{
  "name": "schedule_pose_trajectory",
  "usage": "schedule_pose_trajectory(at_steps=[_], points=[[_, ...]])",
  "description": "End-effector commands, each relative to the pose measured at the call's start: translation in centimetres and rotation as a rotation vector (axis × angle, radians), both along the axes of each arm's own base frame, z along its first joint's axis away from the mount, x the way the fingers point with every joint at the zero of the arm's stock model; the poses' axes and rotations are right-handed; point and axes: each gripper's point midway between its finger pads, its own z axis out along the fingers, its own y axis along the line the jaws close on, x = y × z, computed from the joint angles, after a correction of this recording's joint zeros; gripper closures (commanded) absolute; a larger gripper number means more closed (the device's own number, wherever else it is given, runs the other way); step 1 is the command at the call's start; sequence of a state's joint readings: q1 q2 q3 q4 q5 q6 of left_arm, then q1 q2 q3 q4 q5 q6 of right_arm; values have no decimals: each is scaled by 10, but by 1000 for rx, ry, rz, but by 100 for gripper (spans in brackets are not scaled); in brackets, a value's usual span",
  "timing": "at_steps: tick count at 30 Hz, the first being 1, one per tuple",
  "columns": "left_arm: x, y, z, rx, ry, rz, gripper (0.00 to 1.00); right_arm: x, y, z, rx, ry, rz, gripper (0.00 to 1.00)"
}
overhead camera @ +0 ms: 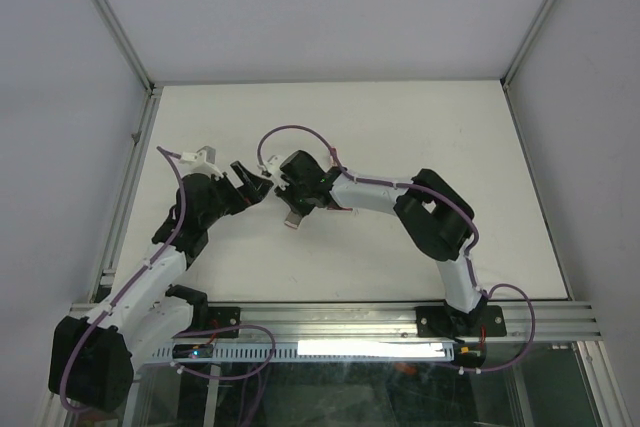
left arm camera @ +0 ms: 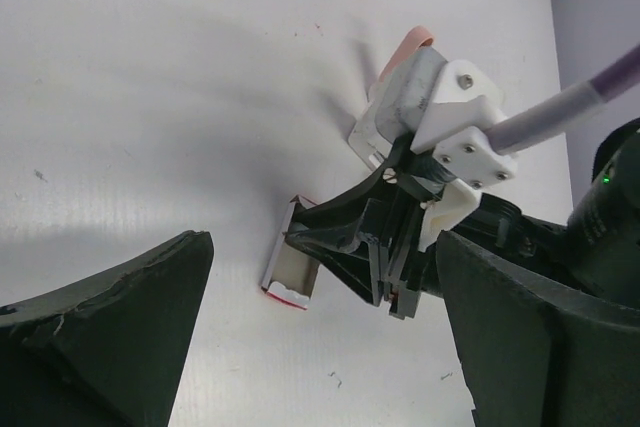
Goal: Load the staples into the stapler
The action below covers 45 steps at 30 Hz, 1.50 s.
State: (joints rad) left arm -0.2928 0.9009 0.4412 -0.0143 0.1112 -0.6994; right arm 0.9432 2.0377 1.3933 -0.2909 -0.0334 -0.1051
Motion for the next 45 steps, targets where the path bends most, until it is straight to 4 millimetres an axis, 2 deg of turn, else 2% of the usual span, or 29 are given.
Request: schedule_pose_trajectory(at_steps=[1,3,7,11,13,16,20,27,32,37,45], points=[[1,-4,37,-29,-165,-49,1,13,15,52,135,-50,-33,78],[-3,-9,50,-33,-224,-88,1,15,14,72,200,-36,-53,79],[-19,-37,84,-40,-353,-310,4,19,2,118,365,9,-95,80],[-36,-59,110,-100,-471,-447,5,22,-23,161,566,61,-140,80],[-46,-73,119,-143,-509,-522,6,26,-44,185,679,87,-166,80],[-61,-96,132,-190,-556,-611,7,15,-62,211,824,148,-153,80],[-73,-119,151,-258,-605,-659,7,-5,-77,243,961,191,-119,80],[-80,-137,179,-423,-647,-653,9,-42,-85,288,1179,241,-39,80],[-87,-150,187,-474,-661,-689,15,-58,-88,306,1253,256,27,80],[-92,-156,195,-487,-678,-703,33,-68,-89,315,1293,283,78,80],[-89,-162,196,-494,-657,-700,47,-77,-85,317,1300,294,132,80]])
